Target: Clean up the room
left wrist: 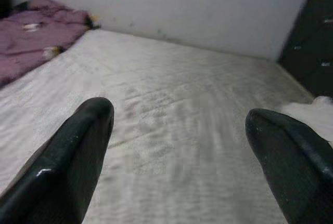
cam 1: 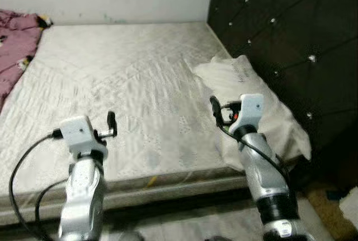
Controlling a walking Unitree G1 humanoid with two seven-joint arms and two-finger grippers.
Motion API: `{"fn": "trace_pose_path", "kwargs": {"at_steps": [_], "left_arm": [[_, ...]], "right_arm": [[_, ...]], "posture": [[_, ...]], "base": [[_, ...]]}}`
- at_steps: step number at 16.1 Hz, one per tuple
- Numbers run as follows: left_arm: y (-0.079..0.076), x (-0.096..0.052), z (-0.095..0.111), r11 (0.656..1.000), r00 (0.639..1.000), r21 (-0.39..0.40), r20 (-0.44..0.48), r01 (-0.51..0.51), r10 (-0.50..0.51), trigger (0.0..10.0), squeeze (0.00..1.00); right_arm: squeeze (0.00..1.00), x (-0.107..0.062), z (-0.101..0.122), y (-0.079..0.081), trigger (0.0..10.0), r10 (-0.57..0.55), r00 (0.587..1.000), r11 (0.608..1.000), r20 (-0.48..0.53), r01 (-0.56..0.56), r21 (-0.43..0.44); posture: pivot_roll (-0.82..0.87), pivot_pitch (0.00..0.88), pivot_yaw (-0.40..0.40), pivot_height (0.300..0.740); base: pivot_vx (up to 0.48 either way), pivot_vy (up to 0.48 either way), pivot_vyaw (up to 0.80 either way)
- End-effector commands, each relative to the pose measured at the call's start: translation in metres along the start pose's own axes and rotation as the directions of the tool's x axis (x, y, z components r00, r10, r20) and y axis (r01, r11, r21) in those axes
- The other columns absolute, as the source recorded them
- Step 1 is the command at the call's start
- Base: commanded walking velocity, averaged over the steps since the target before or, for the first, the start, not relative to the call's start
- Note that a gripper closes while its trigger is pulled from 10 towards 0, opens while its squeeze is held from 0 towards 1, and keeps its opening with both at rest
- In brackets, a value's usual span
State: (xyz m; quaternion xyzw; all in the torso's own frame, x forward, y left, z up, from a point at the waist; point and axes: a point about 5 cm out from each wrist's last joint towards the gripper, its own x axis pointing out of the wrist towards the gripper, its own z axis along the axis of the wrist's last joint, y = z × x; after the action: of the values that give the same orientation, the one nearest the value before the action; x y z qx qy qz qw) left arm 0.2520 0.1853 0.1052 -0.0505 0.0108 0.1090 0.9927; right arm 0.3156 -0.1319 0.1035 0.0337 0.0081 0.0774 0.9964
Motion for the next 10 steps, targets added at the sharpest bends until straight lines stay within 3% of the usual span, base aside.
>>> {"fn": "trace_pose_path", "kwargs": {"at_steps": [1, 10], "left_arm": [[0.0032, 0.0009, 0.0018, 1.000, 1.000, 0.003, 0.006, -0.013, 0.013, 10.0, 0.00], [0.0026, 0.0032, 0.0056, 1.000, 0.999, 0.010, 0.029, -0.023, 0.023, 10.0, 0.00]], "right_arm": [[0.00, 0.0047, 0.0078, 0.0068, 10.0, 0.027, 0.999, 1.000, 0.024, -0.027, 0.000], [0.00, 0.0061, 0.0074, 0.0083, 10.0, 0.039, 0.999, 0.999, 0.021, -0.039, -0.003]], "posture": [[0.07, 0.000, -0.031, 0.740], [0.07, 0.000, -0.031, 0.740]], "base": [[0.000, 0.480, 0.00], [0.000, 0.480, 0.00]]}}
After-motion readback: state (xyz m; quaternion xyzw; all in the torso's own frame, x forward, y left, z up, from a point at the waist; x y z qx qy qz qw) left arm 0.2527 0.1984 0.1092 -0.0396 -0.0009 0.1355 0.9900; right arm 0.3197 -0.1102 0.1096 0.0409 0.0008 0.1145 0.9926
